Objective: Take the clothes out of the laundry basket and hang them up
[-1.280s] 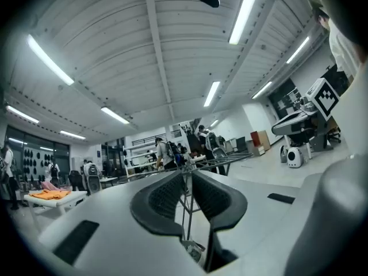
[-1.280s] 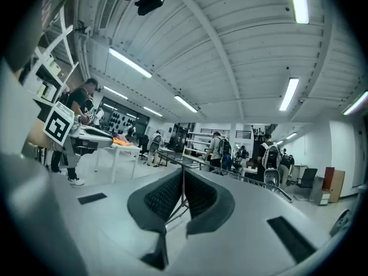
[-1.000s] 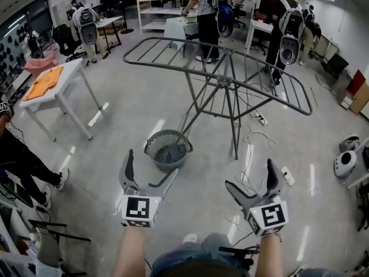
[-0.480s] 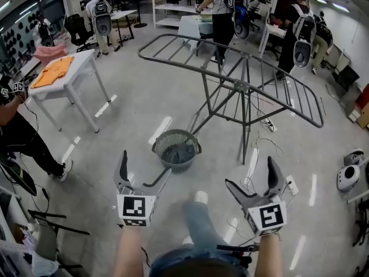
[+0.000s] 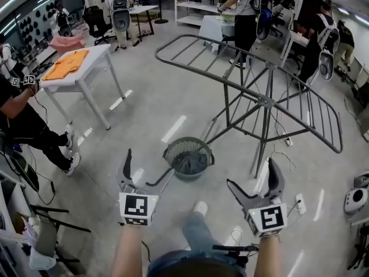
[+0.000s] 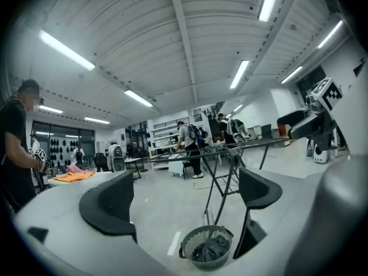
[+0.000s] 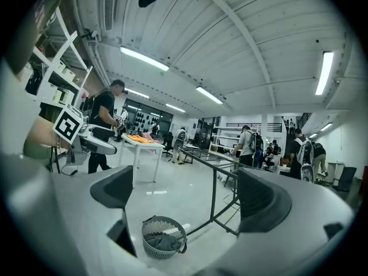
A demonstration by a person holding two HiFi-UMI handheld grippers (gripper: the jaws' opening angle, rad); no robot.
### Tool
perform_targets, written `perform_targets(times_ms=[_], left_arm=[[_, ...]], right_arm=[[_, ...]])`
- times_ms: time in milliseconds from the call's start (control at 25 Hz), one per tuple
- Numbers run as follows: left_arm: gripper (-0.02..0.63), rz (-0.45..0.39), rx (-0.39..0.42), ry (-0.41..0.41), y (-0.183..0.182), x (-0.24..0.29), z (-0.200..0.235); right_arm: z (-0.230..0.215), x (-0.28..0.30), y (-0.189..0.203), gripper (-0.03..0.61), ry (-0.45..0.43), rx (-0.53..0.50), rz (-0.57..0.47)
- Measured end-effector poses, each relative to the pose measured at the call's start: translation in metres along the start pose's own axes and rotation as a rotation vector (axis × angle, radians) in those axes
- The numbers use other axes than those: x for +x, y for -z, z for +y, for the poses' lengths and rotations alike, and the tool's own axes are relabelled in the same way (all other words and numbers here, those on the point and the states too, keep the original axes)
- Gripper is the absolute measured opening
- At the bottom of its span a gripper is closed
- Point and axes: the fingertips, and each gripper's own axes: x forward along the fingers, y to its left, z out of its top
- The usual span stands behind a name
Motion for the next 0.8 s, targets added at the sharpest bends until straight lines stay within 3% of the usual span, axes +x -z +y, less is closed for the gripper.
perform_targets(times_ms=[200,360,560,800], left_arm=[[0.566,0.041,0.017,-0.001,0.007,0.065,0.014],[0.566,0.057,0.005,-0.019,0.005,0.122,0.028],[0.566,0.080,-0.003,-0.047,0.003,0.184,0.042],[0.566,0.133,-0.027,-0.073,0.019,0.228,0.049]], right_arm=[[-0.027,0.064,0.015,0.561,-0.030,0.009,0.067],[-0.064,0.115,0.021,0.561,-0.032,0.006,0.026],[-0.100,0.170,0.026,0.561,-0.040,-0.002,0.050],[-0.116,0.220,0.046,0.560,-0.090,0.019,0.058]])
